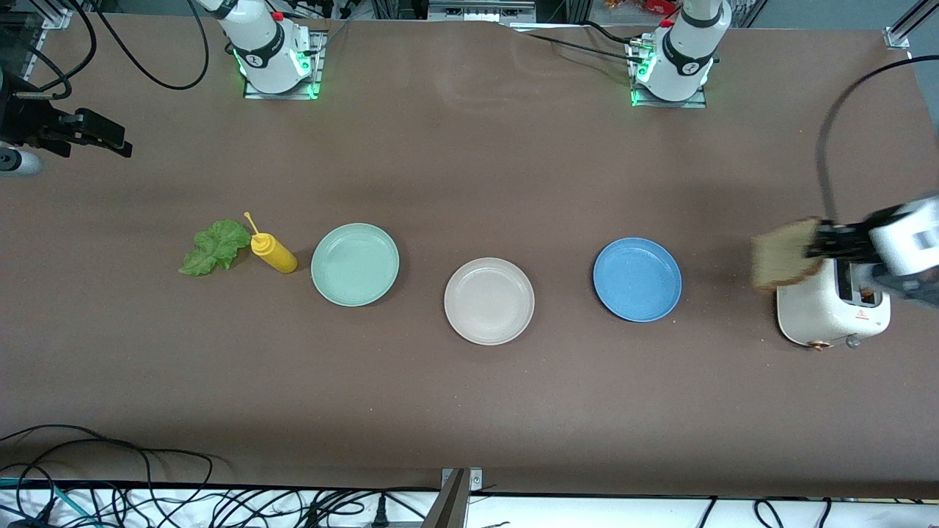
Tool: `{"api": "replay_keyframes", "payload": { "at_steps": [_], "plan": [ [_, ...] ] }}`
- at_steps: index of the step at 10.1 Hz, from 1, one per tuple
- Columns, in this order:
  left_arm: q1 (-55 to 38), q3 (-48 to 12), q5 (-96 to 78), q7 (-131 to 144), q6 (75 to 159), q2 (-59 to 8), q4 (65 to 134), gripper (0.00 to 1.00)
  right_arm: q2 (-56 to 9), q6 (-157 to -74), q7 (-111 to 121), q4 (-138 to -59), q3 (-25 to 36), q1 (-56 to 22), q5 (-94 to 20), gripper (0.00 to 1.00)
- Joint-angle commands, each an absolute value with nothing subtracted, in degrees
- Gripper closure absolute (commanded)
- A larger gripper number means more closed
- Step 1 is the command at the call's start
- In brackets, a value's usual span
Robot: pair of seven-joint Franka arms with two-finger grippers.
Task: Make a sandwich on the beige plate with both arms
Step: 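Lift the bread slice up out of the toaster with the left gripper, then carry the bread slice past the blue plate to the beige plate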
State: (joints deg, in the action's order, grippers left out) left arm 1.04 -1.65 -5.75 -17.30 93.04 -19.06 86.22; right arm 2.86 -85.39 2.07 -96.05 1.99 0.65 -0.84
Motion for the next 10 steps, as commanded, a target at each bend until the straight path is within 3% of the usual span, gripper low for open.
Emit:
{"api": "replay_keyframes", "payload": {
  "at_steps": [1,6,10],
  "plan": [
    [-0.5,-0.2,-6.6,-15.6,91.1,-20.4,83.7,1.00,2.9,-84.5,1.6,-95.3,2.1,0.7,-1.4,0.00],
    [-2.5,-2.0,-7.8,-14.9,91.1,-21.8,83.5,1.00,2.8,-84.5,1.6,-95.4,1.8,0.5,-2.8,0.00],
    [-5.2,-2.3,-21.3,-7.1,91.1,-24.3,83.6,1.00,2.8,-84.6,1.6,-95.4,1.8,0.5,-2.9,0.00]
  ]
}}
